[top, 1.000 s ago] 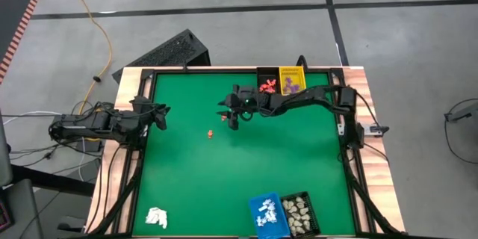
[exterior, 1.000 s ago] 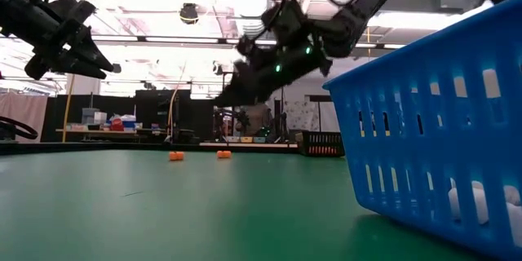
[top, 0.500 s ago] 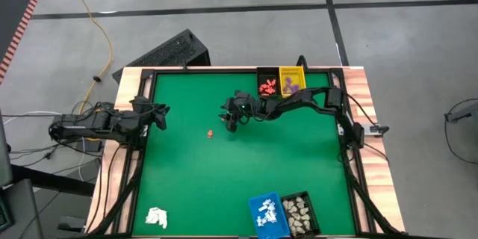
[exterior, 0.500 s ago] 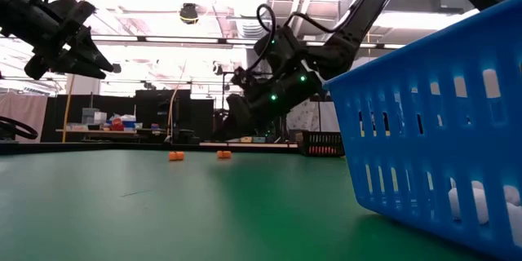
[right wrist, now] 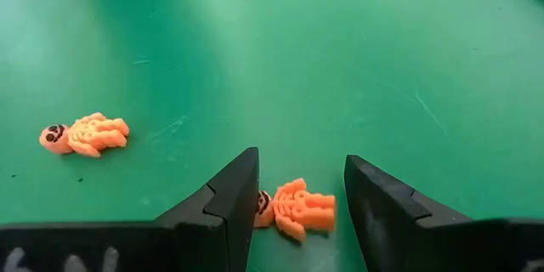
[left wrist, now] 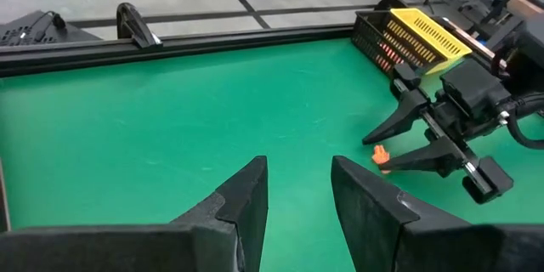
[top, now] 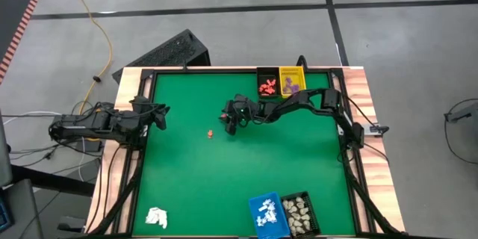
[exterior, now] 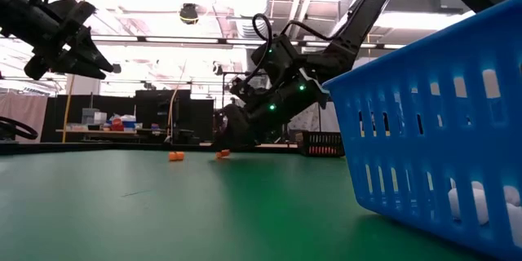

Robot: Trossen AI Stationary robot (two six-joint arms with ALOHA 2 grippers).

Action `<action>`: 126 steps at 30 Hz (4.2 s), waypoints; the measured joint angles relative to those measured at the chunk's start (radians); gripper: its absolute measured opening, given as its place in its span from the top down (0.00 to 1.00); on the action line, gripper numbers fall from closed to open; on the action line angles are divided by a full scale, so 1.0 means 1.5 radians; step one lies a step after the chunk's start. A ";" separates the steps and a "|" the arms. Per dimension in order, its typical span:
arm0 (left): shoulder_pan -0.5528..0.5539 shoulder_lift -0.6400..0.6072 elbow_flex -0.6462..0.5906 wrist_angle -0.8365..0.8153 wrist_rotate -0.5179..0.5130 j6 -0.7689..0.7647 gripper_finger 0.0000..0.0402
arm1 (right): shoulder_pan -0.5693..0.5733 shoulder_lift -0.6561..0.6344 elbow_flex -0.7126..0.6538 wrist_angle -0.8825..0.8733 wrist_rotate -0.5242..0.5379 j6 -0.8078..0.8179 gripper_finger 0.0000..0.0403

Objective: Sort Halloween decoration
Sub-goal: Put the orange skeleton toy into the top black basket

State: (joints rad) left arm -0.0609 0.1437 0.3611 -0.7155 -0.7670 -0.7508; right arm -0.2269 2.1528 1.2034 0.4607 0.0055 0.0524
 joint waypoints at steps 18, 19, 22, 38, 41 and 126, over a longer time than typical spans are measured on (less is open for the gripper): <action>0.000 0.000 0.000 -0.004 0.019 -0.009 0.70 | 0.029 0.008 -0.011 -0.007 0.086 0.033 0.78; 0.000 0.000 0.000 -0.004 0.019 -0.009 0.70 | 0.029 0.008 -0.011 -0.007 0.086 0.033 0.80; 0.000 0.000 0.000 -0.003 0.020 -0.009 0.70 | 0.029 0.008 -0.011 -0.007 0.086 0.035 0.85; 0.000 0.000 0.000 -0.003 0.033 -0.009 0.70 | 0.038 -0.020 -0.014 -0.011 0.086 0.036 0.99; 0.000 0.000 0.000 -0.003 0.033 -0.009 0.70 | 0.039 -0.040 -0.014 -0.005 0.085 0.033 0.99; 0.000 0.000 0.000 -0.004 0.071 -0.034 0.70 | -0.283 -0.245 -0.012 -0.602 0.080 -0.039 0.78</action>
State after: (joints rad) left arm -0.0608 0.1436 0.3611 -0.7212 -0.6609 -0.8015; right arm -0.6514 1.7855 1.1851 -0.4428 0.1259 -0.0066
